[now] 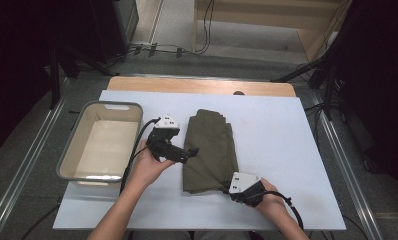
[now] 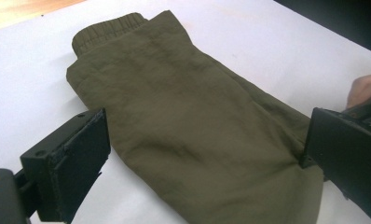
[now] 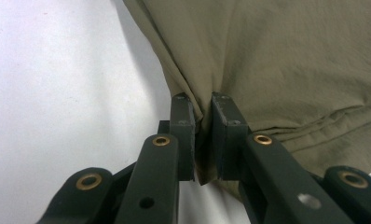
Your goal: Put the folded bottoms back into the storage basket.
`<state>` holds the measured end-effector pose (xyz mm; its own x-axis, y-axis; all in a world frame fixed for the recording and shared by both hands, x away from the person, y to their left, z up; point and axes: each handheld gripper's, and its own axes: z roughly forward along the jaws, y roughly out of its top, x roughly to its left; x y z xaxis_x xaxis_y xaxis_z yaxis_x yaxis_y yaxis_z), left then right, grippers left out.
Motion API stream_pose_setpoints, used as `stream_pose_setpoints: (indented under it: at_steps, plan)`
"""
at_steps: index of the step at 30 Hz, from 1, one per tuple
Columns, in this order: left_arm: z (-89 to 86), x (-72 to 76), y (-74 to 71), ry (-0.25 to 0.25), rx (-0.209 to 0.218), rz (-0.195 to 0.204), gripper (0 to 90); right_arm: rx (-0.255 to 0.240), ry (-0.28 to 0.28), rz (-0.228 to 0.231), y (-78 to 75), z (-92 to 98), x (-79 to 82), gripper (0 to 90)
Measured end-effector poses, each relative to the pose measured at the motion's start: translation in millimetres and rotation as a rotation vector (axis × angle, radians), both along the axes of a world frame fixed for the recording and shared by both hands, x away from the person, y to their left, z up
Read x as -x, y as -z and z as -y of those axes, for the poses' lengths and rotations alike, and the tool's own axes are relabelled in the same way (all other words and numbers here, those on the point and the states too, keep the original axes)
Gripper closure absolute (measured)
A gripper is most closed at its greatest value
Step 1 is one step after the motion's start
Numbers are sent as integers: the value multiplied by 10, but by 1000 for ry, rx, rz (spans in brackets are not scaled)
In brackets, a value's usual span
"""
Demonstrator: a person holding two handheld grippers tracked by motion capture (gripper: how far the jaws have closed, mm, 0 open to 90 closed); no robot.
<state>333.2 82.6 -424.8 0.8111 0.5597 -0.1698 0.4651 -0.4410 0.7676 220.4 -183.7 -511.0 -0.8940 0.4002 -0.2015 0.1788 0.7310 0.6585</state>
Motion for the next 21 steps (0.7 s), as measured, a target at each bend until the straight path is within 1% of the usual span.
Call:
stream_pose_setpoints:
  at_steps: [5, 13, 19, 21]
  plan:
    - [28, -88, 24, -13, -3, -11, 1, 1, -2, 3, 0, 1, -2, 782]
    - [76, -222, 81, -30, 10, -55, 1, 0, 0, -2, -1, 0, 1, 781]
    - [124, -317, 94, -40, -4, -71, 1, 4, -7, 2, -3, -1, -2, 782]
    - [138, -350, 96, -34, -2, -80, 1, 6, -8, 4, -3, -2, -2, 782]
